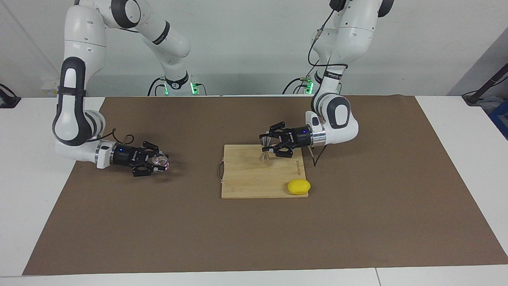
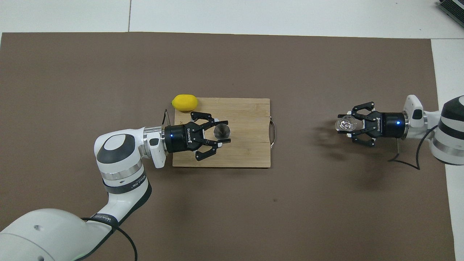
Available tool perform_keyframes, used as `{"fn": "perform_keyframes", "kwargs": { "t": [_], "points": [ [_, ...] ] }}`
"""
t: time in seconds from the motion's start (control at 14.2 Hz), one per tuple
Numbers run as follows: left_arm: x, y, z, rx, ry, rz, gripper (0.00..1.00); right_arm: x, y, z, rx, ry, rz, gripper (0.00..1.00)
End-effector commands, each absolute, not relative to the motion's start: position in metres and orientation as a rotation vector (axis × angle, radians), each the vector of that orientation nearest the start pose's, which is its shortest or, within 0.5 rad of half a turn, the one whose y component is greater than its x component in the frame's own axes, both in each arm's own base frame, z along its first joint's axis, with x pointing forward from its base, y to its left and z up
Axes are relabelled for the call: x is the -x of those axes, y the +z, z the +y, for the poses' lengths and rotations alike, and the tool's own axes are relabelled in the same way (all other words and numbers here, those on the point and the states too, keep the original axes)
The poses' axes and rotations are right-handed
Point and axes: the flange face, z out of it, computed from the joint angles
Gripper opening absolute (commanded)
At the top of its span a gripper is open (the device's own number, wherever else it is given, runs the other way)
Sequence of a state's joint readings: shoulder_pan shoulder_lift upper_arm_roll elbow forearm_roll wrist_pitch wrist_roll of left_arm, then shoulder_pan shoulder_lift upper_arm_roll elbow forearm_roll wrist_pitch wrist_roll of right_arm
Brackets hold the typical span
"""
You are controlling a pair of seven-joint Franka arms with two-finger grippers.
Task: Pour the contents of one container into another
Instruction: 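Carry the metal cup onto the cutting board with the left gripper, then open the left gripper off the cup while the right gripper lifts the glass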
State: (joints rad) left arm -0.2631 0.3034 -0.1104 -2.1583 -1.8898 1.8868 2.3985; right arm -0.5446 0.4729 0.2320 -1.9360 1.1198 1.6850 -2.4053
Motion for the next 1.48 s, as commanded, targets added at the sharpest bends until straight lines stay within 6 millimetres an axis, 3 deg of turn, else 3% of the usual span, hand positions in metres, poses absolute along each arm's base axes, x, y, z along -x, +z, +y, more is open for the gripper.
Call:
{"fn": "perform_keyframes", "kwargs": {
  "t": [0.0, 0.85, 1.06, 1.27, 1.41],
  "points": [
    [-0.509, 0.279, -0.275, -1.342, 1.192, -1.097, 0.34, -0.568, 0.275, -0.094, 1.472, -1.112, -1.384, 0.0],
    [-0.511, 0.26, -0.275, -1.335, 1.219, -1.135, 0.36, -0.573, 0.278, -0.085, 1.443, -1.128, -1.428, 0.0],
    [-0.511, 0.258, -0.275, -1.334, 1.218, -1.138, 0.36, -0.575, 0.288, -0.071, 1.414, -1.124, -1.446, 0.0],
    [-0.511, 0.258, -0.274, -1.335, 1.221, -1.136, 0.43, -0.577, 0.303, -0.065, 1.411, -1.13, -1.468, 0.0],
    [-0.512, 0.258, -0.273, -1.337, 1.223, -1.137, 0.7, -0.579, 0.309, -0.059, 1.405, -1.138, -1.48, 0.0]
  ]
}}
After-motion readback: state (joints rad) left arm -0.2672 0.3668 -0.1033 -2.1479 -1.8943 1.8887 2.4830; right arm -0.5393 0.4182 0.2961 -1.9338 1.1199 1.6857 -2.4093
